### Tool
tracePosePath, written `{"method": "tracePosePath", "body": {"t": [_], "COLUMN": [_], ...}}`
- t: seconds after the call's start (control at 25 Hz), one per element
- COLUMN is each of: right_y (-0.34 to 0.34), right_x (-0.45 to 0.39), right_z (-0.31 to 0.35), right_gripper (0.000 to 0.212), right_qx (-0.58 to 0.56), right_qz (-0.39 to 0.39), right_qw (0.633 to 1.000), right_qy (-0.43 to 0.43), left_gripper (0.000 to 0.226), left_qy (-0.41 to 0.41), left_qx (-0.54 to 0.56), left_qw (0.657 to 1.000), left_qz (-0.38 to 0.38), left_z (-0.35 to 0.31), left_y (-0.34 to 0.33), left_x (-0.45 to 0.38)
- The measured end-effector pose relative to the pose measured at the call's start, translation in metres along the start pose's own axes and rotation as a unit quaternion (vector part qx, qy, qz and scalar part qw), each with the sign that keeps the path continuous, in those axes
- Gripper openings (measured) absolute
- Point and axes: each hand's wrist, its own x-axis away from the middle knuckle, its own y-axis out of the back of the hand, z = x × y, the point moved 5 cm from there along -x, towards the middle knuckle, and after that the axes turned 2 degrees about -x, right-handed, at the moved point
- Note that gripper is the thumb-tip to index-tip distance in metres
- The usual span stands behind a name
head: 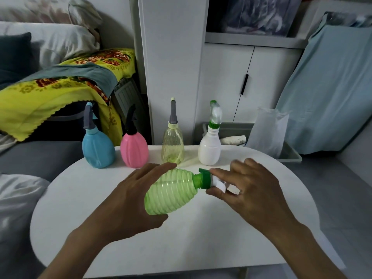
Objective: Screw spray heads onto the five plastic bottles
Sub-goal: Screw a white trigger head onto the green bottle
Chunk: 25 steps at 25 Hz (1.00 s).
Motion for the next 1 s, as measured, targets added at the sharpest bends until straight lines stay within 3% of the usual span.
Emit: {"method": "tracePosePath", "body": {"t": [0.08,0.16,0.32,0.48,0.76,1.0], "right_y": [-0.004,-0.011,-0.029,-0.031,-0.024,-0.026], "right_x": [0.000,0.003,0.014,0.011,0.006,0.007], "right_z": [0.004,0.009,0.013,0.013,0.022,0.026], "right_gripper": [0.045,0.044,0.038,0.036,0.031,0.032], "right_qx": [-0.004,-0.088,-0.298,-0.373,-0.319,-0.319], "right_qz": [0.013,0.050,0.147,0.107,0.123,0.112], "right_qw": [1.000,0.995,0.940,0.916,0.940,0.941], "right_qy": [0.025,0.028,-0.075,-0.102,0.006,0.004], "left_gripper": [0.100,0.099,0.098,0.098,0.102,0.101], "left_qy": [-0.011,-0.015,-0.016,-0.017,-0.004,-0.021], "left_qx": [-0.002,0.001,-0.004,0.010,0.014,0.010], "left_qw": [1.000,1.000,1.000,0.999,0.996,0.998], "left_qz": [0.004,0.011,0.022,0.029,0.093,0.064], "left_z": [0.000,0.000,0.001,0.001,0.008,0.003], "left_y": [0.005,0.007,0.008,0.011,0.010,0.014], "left_x": [0.001,0.002,0.004,0.006,0.009,0.009]}}
